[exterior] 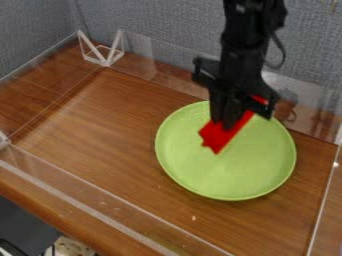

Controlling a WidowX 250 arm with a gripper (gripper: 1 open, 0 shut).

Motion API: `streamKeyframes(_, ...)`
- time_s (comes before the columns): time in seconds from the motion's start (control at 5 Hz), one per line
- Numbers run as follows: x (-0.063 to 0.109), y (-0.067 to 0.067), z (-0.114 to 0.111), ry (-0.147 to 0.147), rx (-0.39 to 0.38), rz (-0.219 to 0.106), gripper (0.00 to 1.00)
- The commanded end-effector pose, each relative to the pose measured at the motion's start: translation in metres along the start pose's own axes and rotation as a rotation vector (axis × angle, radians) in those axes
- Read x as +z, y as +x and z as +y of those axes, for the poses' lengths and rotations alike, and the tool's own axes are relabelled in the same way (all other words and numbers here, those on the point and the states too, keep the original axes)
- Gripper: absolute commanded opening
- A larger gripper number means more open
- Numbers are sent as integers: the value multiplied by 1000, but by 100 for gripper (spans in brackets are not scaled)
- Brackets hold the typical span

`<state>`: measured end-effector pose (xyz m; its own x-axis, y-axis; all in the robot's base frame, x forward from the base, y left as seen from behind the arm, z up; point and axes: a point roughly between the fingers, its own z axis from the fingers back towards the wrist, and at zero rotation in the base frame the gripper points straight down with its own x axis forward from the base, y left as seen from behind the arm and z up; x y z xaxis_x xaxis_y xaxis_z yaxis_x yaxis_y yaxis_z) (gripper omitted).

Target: Put the red object on the right side

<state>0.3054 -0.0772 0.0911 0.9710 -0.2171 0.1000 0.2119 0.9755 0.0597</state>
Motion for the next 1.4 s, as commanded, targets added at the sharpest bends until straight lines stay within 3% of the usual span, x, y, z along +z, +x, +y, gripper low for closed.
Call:
streamKeyframes(0.0,-8,-5,-9,-21,-17,-14,0)
streamKeyframes(0.2,-16,-6,4,-25,-38,-5,0)
streamKeyframes(0.4,-6,-4,19,-18,-62,-17,0)
streamKeyframes(0.8,14,0,48,12,73,-51,0)
streamKeyframes(1.2,35,2,36,23,114,-102,0)
